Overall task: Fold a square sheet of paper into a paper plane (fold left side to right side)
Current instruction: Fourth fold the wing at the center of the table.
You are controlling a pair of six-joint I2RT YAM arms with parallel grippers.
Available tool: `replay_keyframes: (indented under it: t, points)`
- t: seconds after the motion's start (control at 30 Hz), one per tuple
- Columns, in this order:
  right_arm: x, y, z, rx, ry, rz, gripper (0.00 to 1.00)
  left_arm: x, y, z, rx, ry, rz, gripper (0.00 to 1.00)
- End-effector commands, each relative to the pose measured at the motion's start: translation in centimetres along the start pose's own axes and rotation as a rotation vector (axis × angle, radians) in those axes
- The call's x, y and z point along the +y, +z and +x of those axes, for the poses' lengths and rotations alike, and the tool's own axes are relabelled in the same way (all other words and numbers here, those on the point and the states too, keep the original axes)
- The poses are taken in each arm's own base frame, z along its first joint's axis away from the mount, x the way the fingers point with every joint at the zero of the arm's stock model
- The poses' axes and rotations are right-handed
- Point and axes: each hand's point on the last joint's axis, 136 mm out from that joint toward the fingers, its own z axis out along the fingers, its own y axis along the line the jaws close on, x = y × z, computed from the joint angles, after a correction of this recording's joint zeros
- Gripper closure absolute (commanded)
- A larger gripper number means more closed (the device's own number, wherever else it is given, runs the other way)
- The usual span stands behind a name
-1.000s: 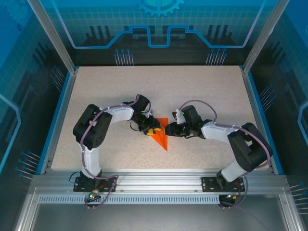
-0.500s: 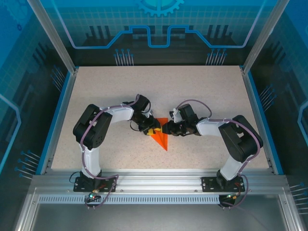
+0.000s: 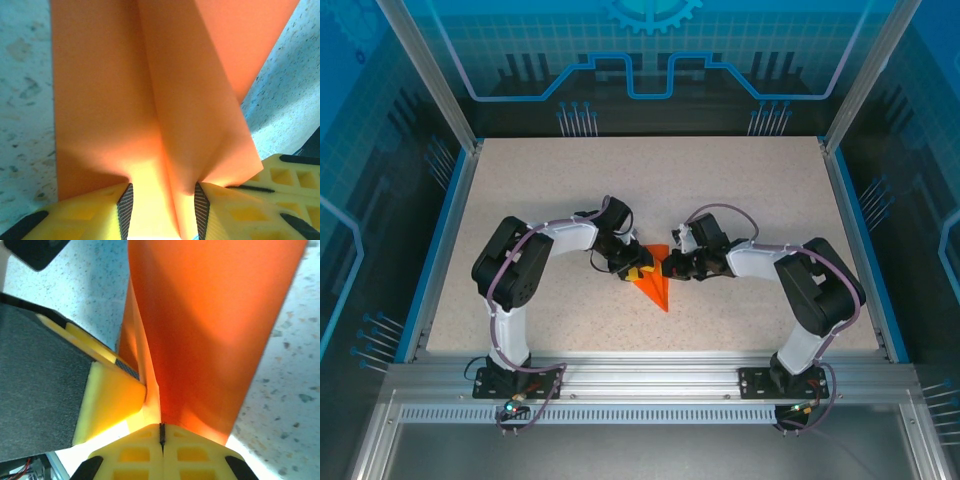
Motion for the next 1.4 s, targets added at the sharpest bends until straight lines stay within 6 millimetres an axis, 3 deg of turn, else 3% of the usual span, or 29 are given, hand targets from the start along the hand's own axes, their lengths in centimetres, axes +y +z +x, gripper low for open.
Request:
replay_keyframes:
  t: [0.0, 0.83, 1.17, 1.37]
  points:
    - [-1.4, 0.2, 0.0, 0.014, -0.006, 0.077, 0.98, 2.3, 1.0, 0.3, 0.014, -0.059, -0.088, 0.6]
    - [-2.7, 1.0, 1.4, 0.088, -0.01, 0.156, 0.97, 2.1, 1.0, 0.3, 0.015, -0.056, -0.089, 0.59]
    - [-1.4, 0.8, 1.4, 0.077, -0.035, 0.126, 0.97, 2.2, 1.1, 0.3, 0.018, -0.058, -0.092, 0.59]
    - [-1.6, 0.7, 1.5, 0.078, -0.033, 0.142, 0.97, 2.3, 1.1, 0.3, 0.018, -0.056, -0.092, 0.59]
